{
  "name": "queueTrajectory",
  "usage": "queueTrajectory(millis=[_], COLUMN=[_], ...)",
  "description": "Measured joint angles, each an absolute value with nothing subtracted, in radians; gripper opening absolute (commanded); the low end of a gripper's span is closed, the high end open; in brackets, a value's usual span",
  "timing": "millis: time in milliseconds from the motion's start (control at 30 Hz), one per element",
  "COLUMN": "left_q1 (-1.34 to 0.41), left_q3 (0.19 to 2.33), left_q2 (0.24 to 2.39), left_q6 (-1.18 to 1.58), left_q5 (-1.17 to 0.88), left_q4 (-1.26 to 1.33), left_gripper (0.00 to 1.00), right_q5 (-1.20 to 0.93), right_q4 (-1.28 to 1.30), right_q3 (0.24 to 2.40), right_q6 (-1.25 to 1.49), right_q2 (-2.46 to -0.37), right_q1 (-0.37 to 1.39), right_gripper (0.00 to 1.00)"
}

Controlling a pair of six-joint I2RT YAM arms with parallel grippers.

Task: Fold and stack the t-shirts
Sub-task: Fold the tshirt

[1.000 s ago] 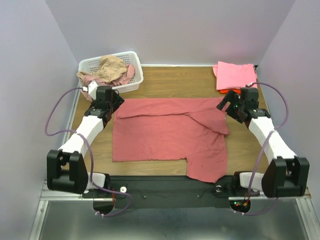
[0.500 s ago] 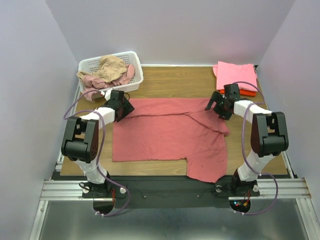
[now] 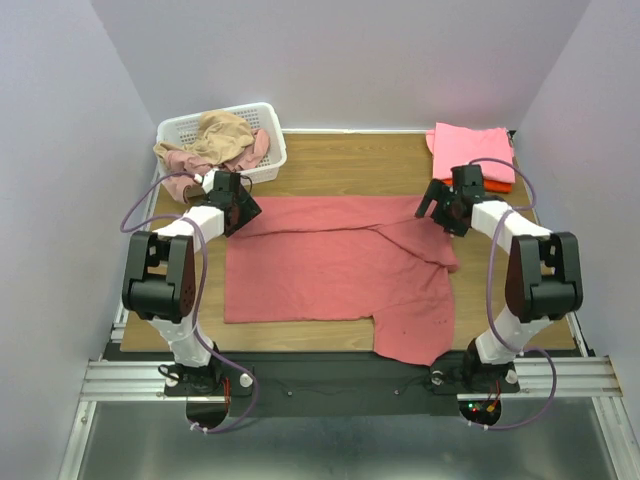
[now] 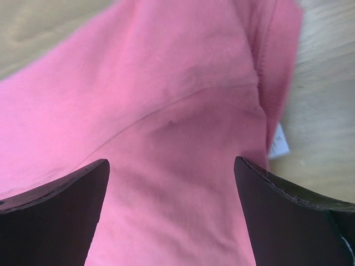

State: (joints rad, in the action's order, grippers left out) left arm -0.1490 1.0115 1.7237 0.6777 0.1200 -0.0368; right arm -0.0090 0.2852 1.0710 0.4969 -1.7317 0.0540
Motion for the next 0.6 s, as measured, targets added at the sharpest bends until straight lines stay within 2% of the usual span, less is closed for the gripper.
queueTrajectory(millis=[100,267,367,467,600], left_q1=[-0.149,-0.15,-0.15,-0.15,-0.168], left_q3=[1.021,0.981,0.9,0.748,0.584], left_q2=[1.68,1.385,1.162,0.954,0.801], left_q6=[0.67,0.707,0.752,0.795,0.844], left_q5=[0.121,0.181,0.226,0.233,0.173], left_q4=[-0.076,-0.199,-0.276,-0.338,-0.435], left_gripper=[0.74,0.75,0.75,0.77,0.82], right_q5=[0.006,0.034,0.033,0.017,-0.01], right_q4=[0.316,0.375,0.447,0.518,0.612], right_q3=[1.071,1.039,0.978,0.907,0.799], right_q6=[0.493,0.495,0.498,0.504,0.536], right_q2=[-1.639,-1.316,-1.096,-0.977,-0.901], right_q1=[0.054,0.054,0.063,0.094,0.185], right_gripper=[1.0,1.0,1.0,1.0,1.0])
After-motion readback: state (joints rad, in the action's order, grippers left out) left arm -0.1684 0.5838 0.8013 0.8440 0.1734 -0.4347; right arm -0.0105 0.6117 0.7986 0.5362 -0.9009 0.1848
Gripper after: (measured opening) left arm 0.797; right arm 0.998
